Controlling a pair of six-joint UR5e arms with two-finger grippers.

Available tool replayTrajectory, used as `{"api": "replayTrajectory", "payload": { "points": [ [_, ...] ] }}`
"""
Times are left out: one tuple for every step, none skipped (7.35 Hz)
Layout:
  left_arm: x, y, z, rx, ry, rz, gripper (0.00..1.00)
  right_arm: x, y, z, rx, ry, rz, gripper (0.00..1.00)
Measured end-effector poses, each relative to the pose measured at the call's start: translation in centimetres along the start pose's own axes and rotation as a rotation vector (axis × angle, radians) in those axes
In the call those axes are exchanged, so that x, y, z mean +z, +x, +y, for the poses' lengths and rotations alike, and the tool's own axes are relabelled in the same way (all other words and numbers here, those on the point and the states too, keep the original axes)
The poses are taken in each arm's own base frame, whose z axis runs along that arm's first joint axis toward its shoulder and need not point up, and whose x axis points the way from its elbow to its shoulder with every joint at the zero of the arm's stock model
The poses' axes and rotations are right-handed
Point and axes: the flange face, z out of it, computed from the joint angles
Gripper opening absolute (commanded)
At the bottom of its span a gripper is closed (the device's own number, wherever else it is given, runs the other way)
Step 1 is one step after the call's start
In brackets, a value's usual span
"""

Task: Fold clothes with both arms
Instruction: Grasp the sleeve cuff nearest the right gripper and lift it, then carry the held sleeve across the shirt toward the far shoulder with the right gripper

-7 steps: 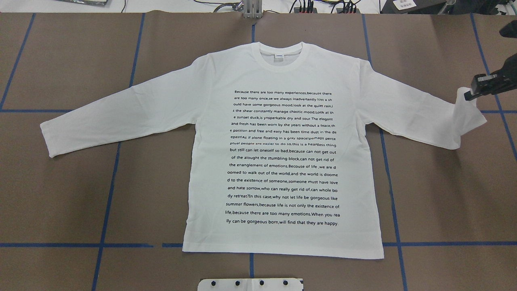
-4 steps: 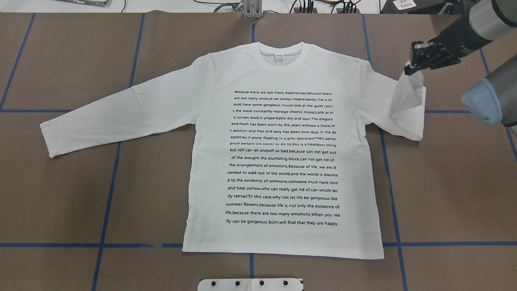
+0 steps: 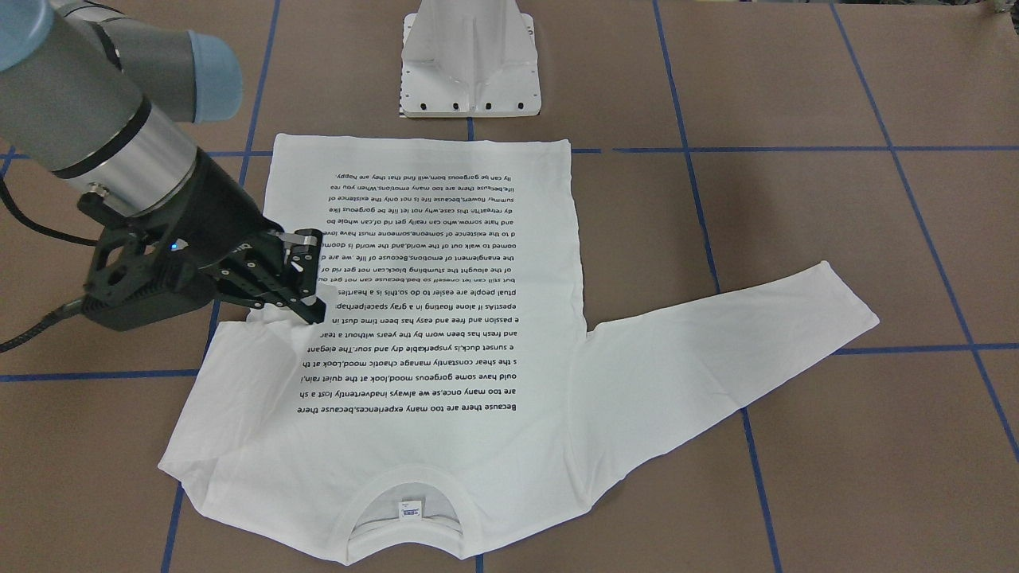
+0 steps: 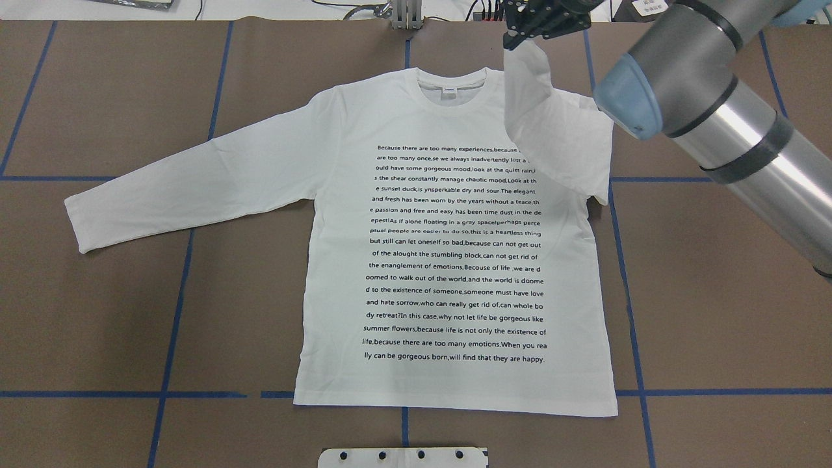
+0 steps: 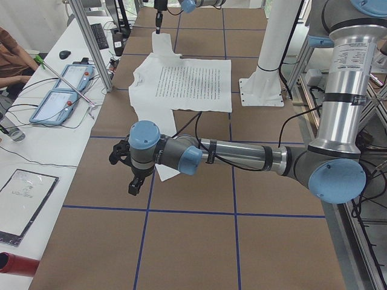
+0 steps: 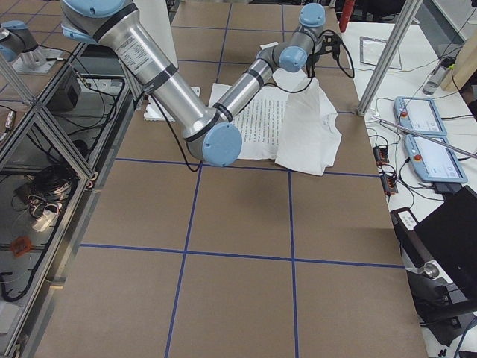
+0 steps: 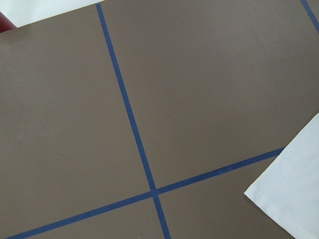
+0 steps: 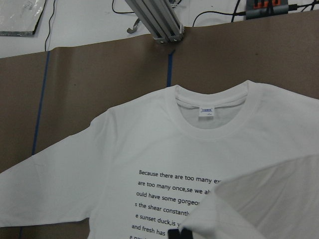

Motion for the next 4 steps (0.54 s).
{"api": "replayTrajectory", "payload": {
  "points": [
    [0.2, -0.2, 0.1, -0.003, -0.003, 0.0, 1.0, 0.7, -4.5, 0.5, -0.011, -0.002, -0.026, 0.0],
    [0.2, -0.2, 0.2, -0.005, -0.005, 0.0, 1.0, 1.9, -8.0, 1.9, -0.031, -0.003, -0.041, 0.0],
    [0.2, -0.2, 0.3, -0.005, -0.005, 0.001, 1.0, 3.9, -10.5, 3.6, -0.05, -0.009, -0.041, 0.0],
    [0.2, -0.2, 0.3, -0.006, -0.005, 0.001, 1.0, 7.2, -11.7, 4.9, -0.056, -0.015, -0.011, 0.0]
  ]
}}
